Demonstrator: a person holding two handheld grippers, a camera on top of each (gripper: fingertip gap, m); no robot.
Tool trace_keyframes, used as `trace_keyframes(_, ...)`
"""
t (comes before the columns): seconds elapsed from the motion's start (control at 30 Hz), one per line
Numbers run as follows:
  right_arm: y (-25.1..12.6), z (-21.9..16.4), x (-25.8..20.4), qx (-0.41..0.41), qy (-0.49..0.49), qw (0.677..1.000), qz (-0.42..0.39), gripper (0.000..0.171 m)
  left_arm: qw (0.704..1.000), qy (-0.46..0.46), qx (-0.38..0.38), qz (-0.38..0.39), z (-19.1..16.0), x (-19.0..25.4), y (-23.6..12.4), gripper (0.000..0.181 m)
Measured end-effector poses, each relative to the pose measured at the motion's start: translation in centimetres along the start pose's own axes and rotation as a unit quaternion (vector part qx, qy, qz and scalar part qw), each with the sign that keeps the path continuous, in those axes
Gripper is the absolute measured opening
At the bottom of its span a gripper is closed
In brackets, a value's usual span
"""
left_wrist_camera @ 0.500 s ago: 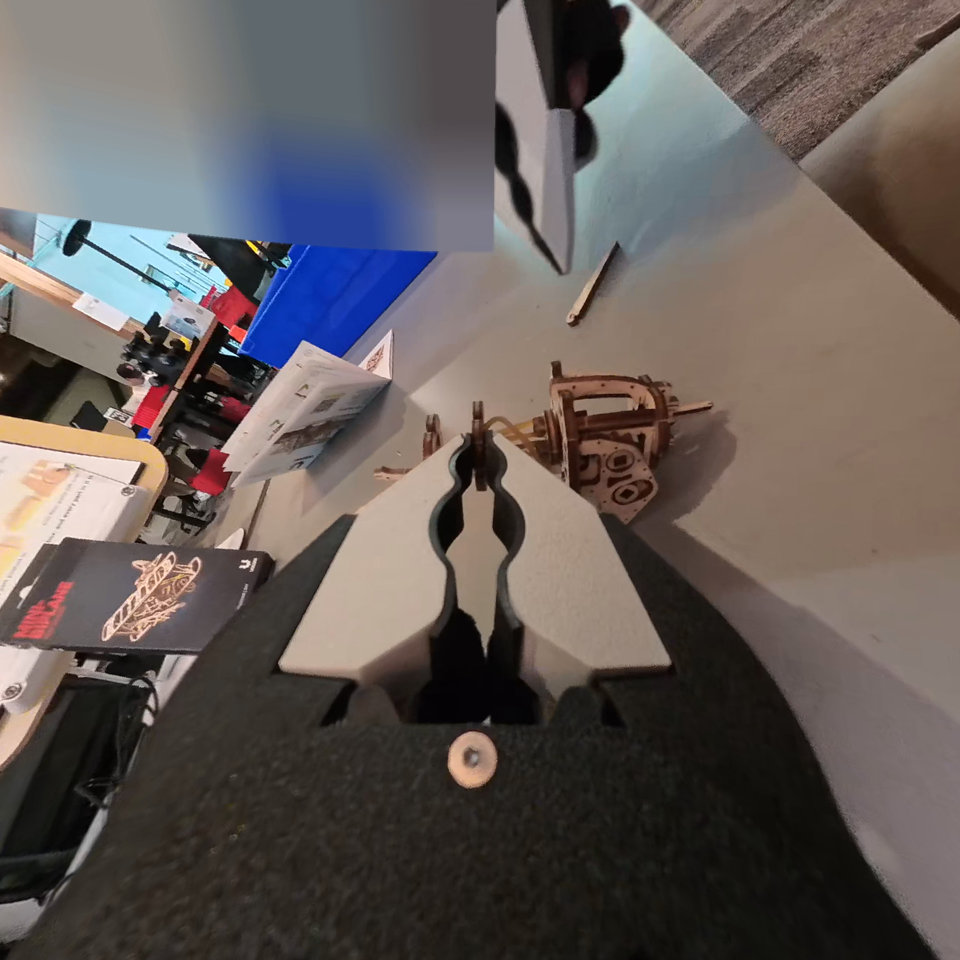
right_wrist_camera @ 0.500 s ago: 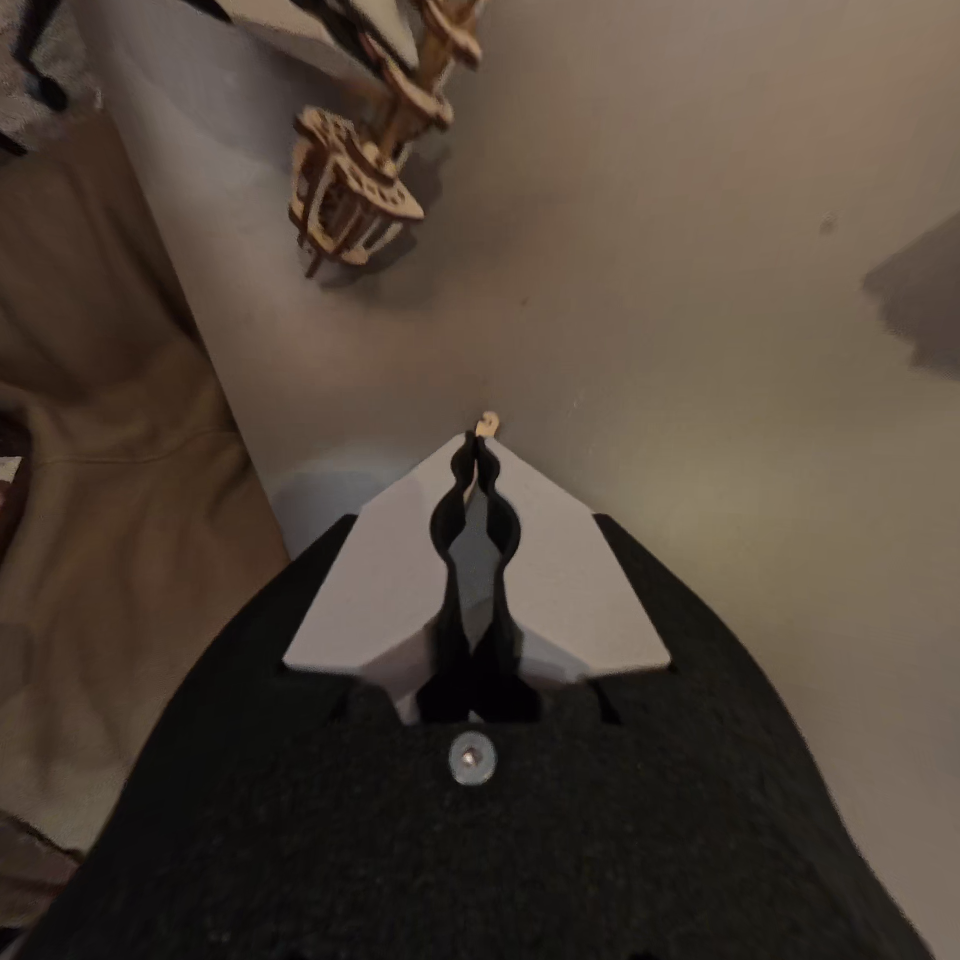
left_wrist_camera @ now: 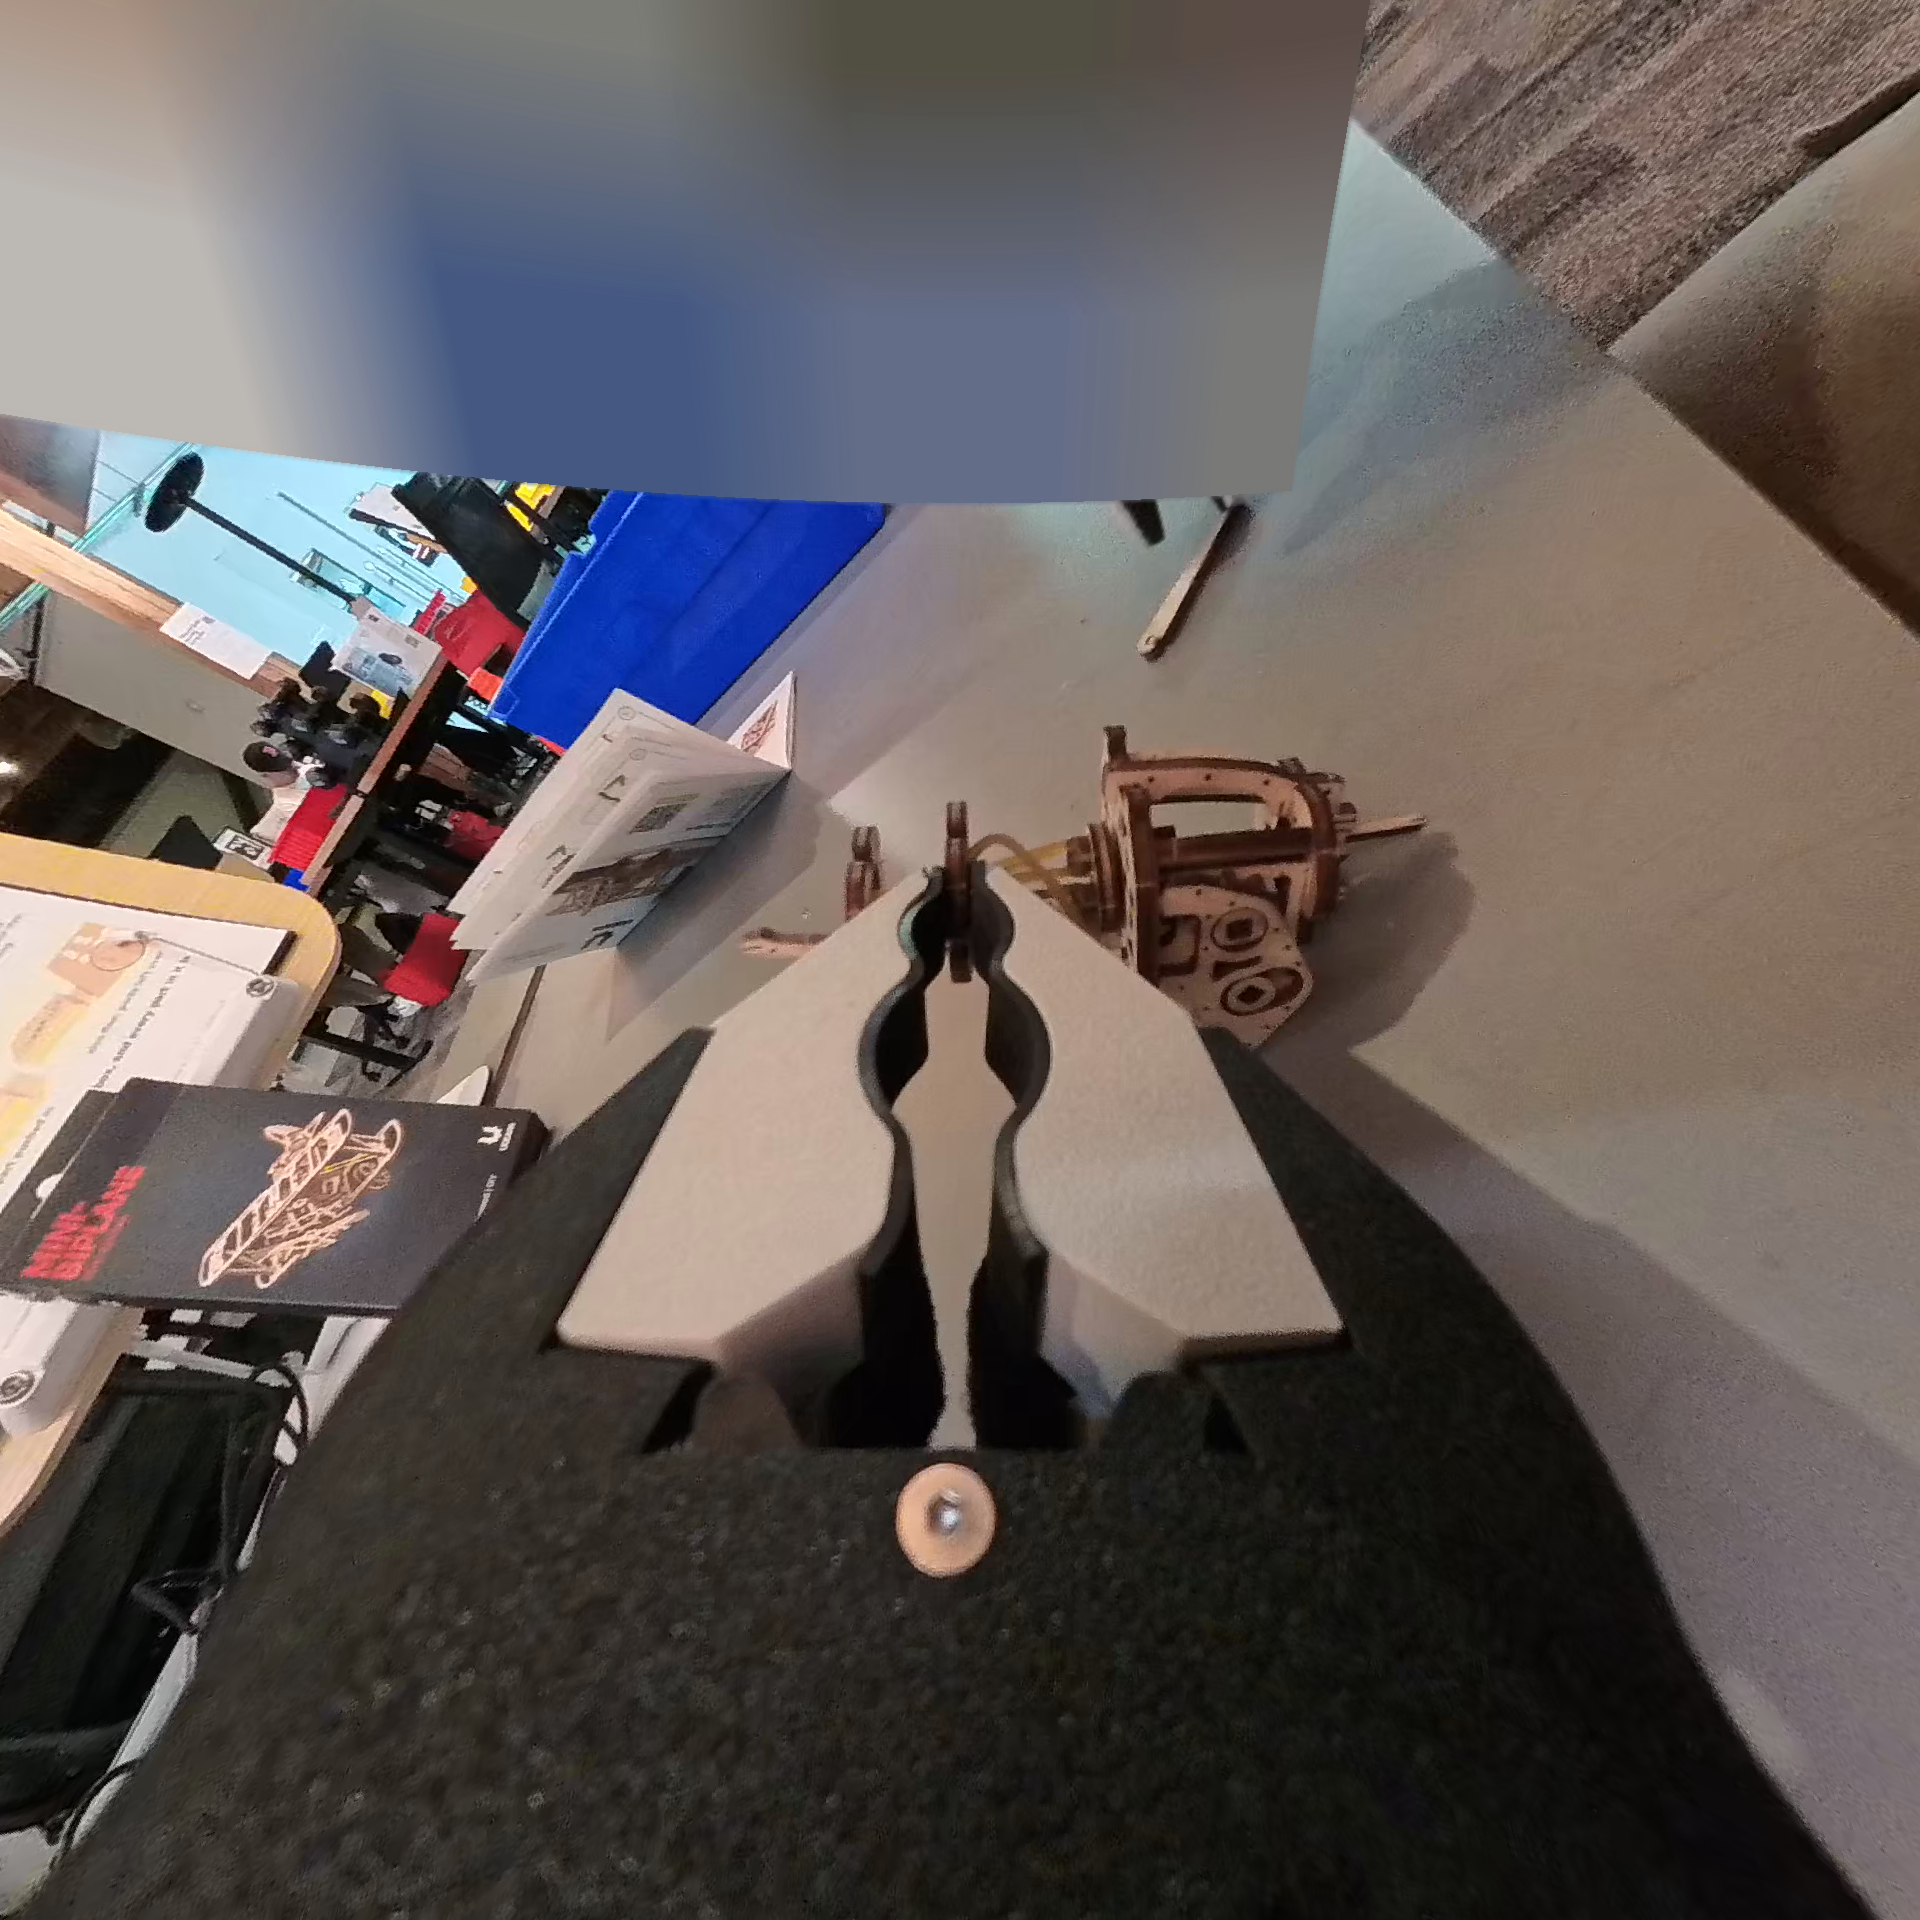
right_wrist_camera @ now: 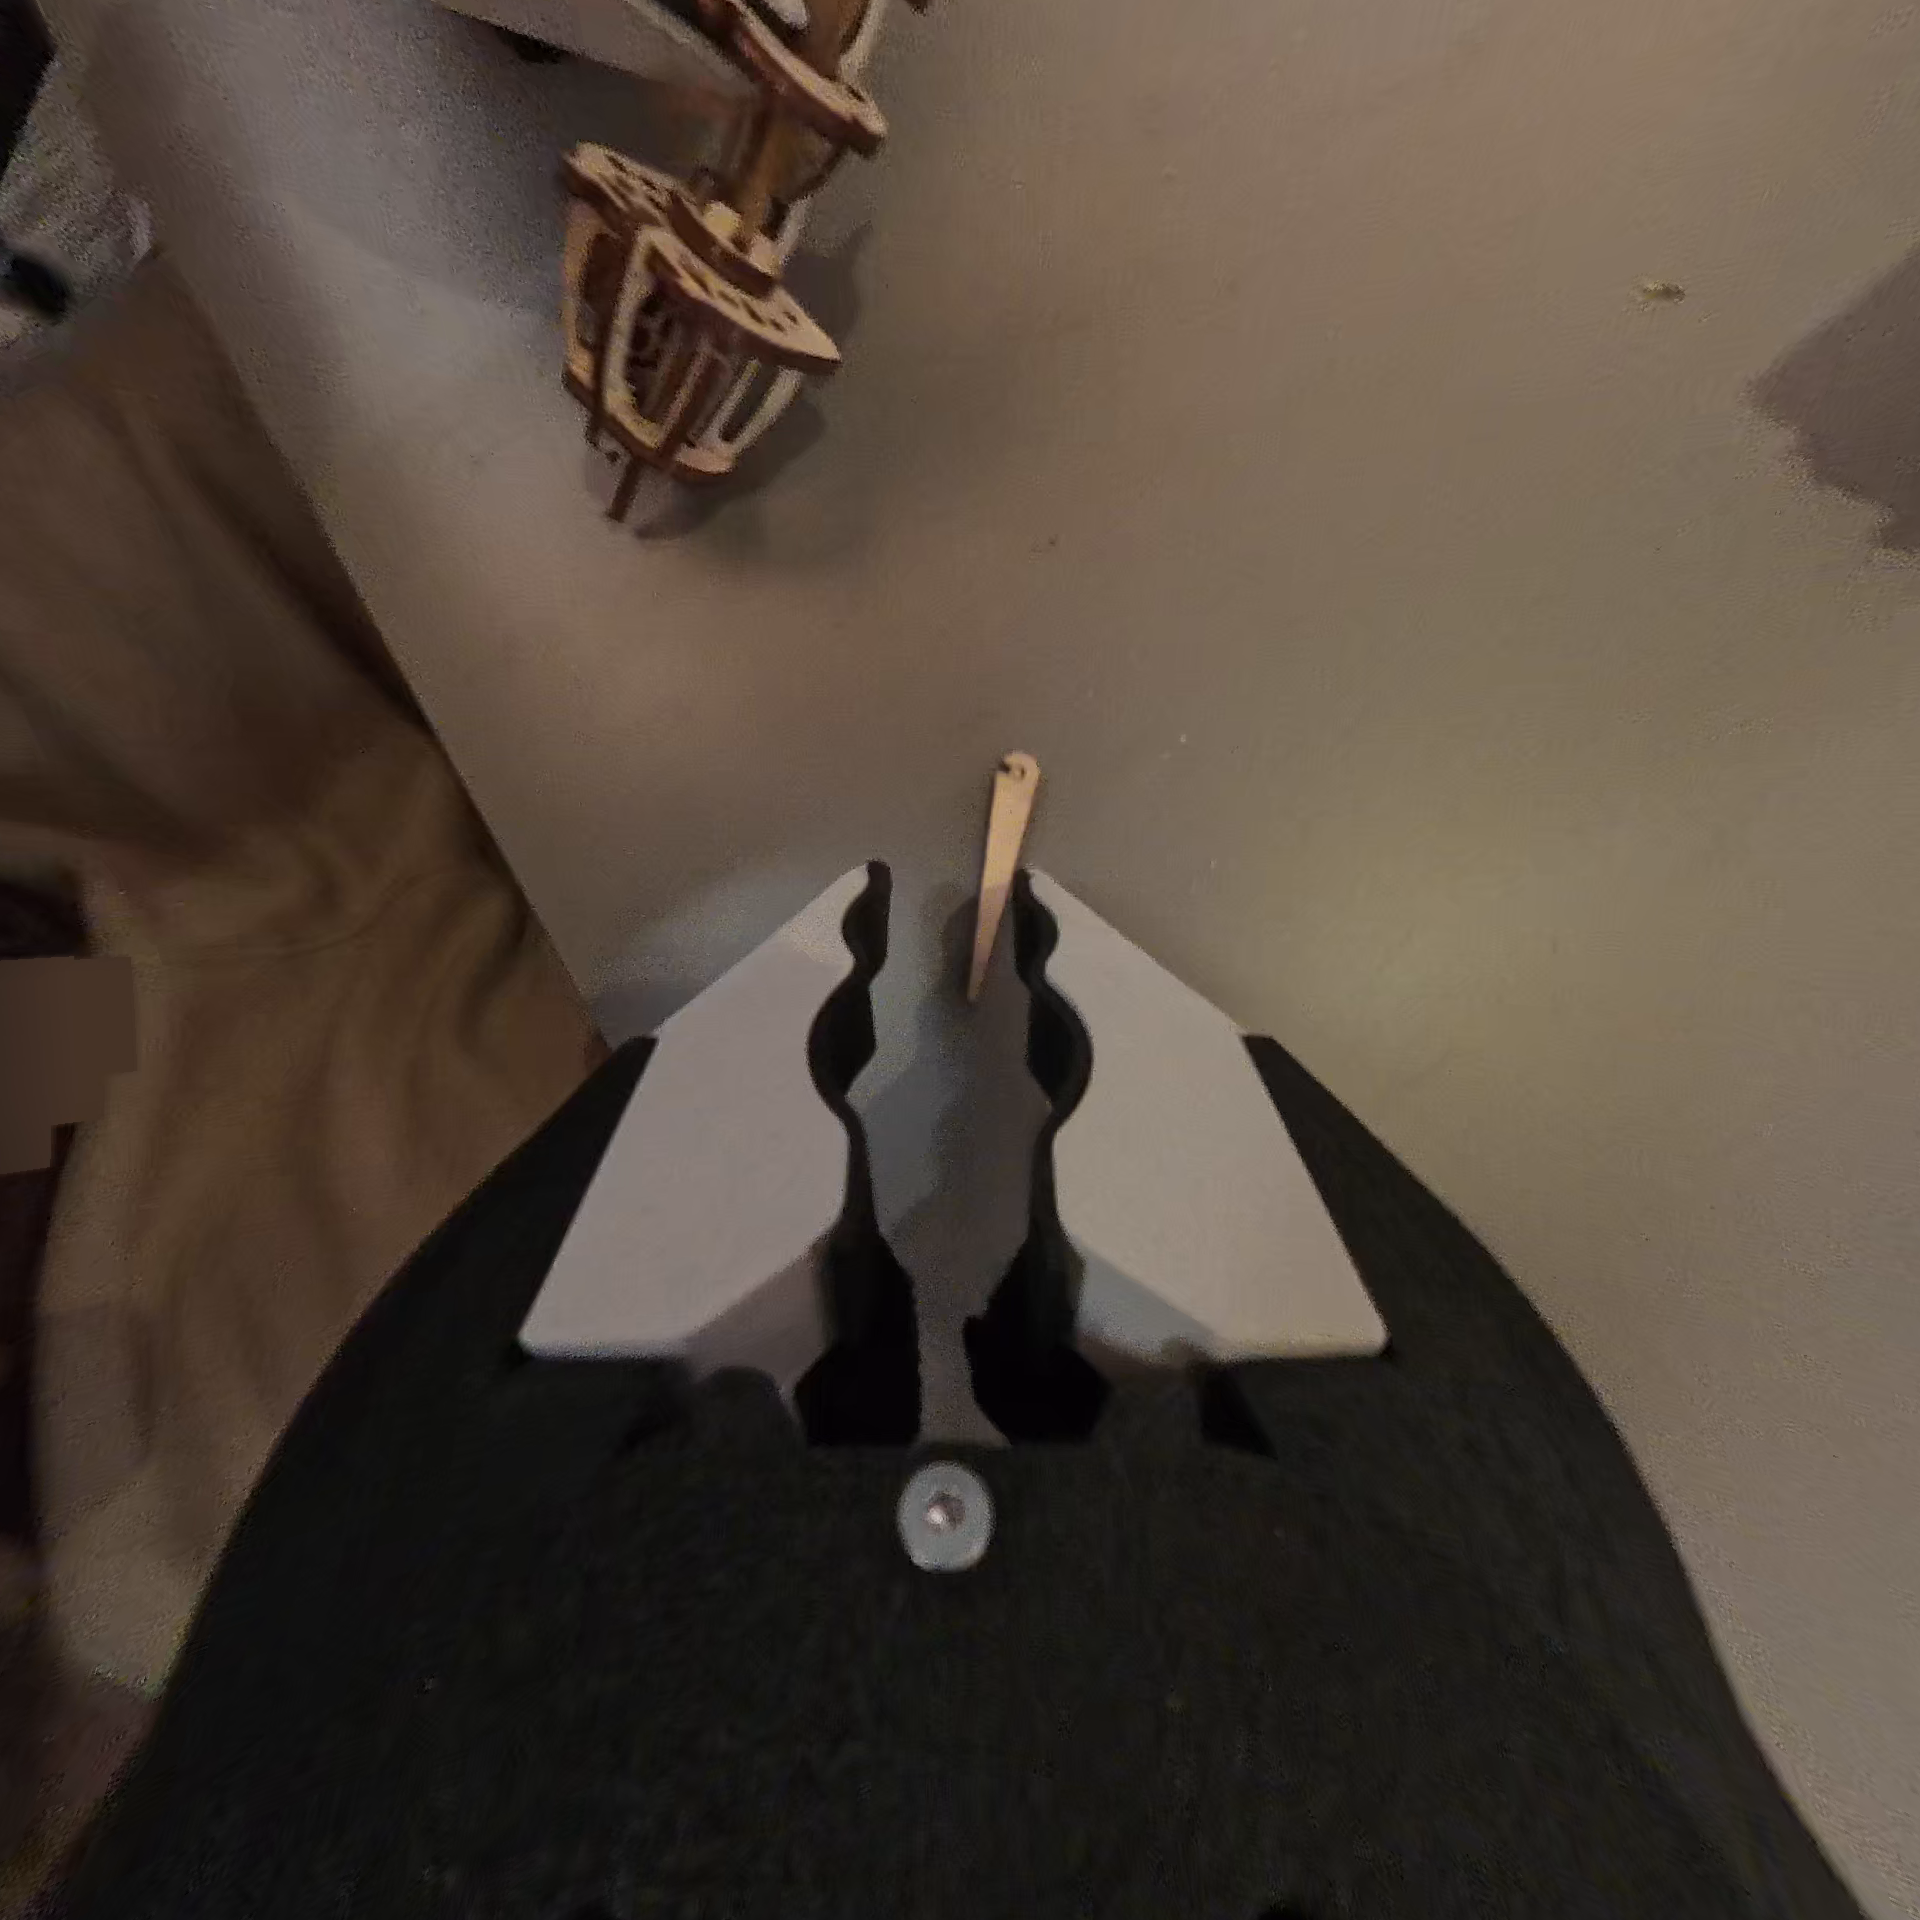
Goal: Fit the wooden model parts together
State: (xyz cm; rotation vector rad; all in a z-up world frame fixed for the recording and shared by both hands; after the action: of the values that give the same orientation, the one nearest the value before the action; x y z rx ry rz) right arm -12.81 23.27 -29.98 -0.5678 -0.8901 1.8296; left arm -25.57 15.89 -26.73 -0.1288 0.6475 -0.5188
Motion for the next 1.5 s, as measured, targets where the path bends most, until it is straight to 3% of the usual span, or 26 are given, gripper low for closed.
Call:
trace_keyframes(0.03,0.1,-0.7,0.0,0.001,0.007,1.000,-0.026,0.024,1.000,0.000,0.001,0.000,0.1,0.0,0.0,0.001)
trace_keyframes(0.13,0.2,-0.6,-0.2,0.041,0.028,0.997,-0.061,0.021,1.000,0.006,0.004,-0.001,0.2,0.3,0.0,0.001)
trace_keyframes(0.23,-0.5,4.9,-0.8,0.161,0.045,0.985,-0.041,0.016,1.000,0.016,0.013,0.003,0.6,0.5,0.1,0.000)
trace_keyframes(0.3,0.4,7.1,-0.2,0.192,0.065,0.979,-0.022,0.034,0.999,0.026,0.019,0.005,0.9,0.7,0.1,0.000)
trace_keyframes(0.4,1.9,9.9,-0.3,0.248,0.125,0.953,0.122,0.048,0.999,0.044,0.028,0.009,1.3,1.0,0.0,0.001)
trace_keyframes(0.5,3.8,11.0,-0.6,0.257,0.154,0.928,0.223,0.049,0.998,0.049,0.031,0.010,1.4,1.1,-0.1,0.000)
trace_keyframes(0.6,5.1,11.3,-1.4,0.240,0.154,0.921,0.266,0.037,0.998,0.048,0.030,0.009,1.3,1.2,0.0,0.000)
trace_keyframes(0.7,5.1,11.4,-1.1,0.246,0.170,0.919,0.257,0.029,0.999,0.047,0.024,0.014,0.9,0.9,-0.1,0.001)
trace_keyframes(0.9,4.8,11.3,-0.9,0.242,0.153,0.929,0.234,0.029,0.999,0.034,0.021,0.023,1.0,0.8,0.0,0.001)
trace_keyframes(1.5,4.7,11.3,0.1,0.274,0.211,0.919,0.190,0.029,0.995,0.043,-0.009,0.086,0.8,-0.4,0.3,0.005)
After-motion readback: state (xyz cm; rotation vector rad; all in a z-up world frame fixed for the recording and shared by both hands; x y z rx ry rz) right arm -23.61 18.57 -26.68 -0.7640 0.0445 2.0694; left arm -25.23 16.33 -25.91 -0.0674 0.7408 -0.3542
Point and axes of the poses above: each gripper's, where its closed fingertips meet, y out along the fingers, z out of its top, x = y × z across the jaws, the point moved 2 cm from there along -y, back along the fingers, and after that the axes turned 11 degrees about -y, right-handed, at the moved point
